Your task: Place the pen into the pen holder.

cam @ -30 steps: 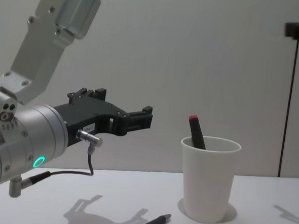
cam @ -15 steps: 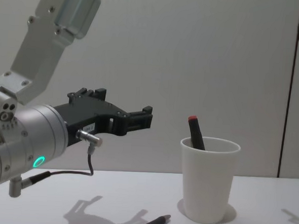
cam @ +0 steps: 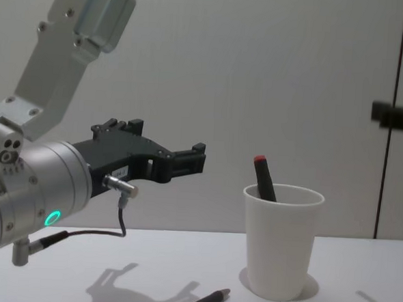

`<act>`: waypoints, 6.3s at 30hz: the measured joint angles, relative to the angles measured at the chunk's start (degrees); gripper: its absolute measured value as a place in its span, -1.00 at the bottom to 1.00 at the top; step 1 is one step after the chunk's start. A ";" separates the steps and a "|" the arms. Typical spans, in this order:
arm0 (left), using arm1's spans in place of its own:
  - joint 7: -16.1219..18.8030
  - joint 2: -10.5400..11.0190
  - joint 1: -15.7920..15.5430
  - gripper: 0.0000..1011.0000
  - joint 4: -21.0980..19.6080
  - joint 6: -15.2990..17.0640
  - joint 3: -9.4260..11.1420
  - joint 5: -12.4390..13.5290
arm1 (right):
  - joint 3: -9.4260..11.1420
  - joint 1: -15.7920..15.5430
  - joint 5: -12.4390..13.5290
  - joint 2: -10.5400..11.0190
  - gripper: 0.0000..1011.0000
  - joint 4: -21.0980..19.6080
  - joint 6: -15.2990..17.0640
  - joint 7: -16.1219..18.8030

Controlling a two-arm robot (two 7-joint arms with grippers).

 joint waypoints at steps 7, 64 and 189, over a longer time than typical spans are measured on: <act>0.00 0.00 0.00 0.98 0.00 0.00 0.00 0.00 | -3.37 -4.07 1.97 0.04 0.98 0.97 -4.49 -4.83; -10.58 7.28 6.16 0.98 -13.29 24.14 -2.29 -15.67 | -6.05 -7.28 3.47 0.06 0.98 1.67 -8.06 -8.63; -8.82 7.74 12.58 -0.44 -7.37 18.67 -0.64 -10.48 | -6.05 -7.28 3.47 0.06 0.98 1.68 -8.06 -8.63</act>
